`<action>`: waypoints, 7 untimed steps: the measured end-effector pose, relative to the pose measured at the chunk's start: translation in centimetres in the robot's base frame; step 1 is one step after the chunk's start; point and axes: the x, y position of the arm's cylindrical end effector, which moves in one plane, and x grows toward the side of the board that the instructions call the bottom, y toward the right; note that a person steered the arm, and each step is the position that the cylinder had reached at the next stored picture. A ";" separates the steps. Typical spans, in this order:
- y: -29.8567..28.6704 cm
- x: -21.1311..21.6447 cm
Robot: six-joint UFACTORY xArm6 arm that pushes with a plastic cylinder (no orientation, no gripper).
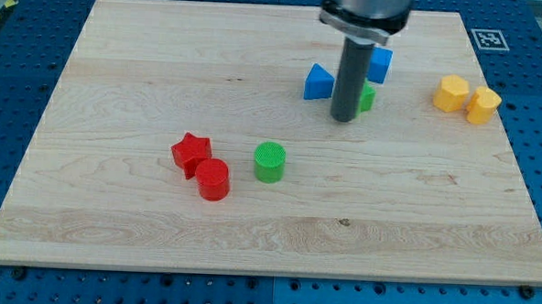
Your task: Move the green star closer to the yellow heart
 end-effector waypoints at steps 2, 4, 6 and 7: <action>-3.5 -2.6; -1.2 -7.0; 10.8 -0.4; 11.0 -0.3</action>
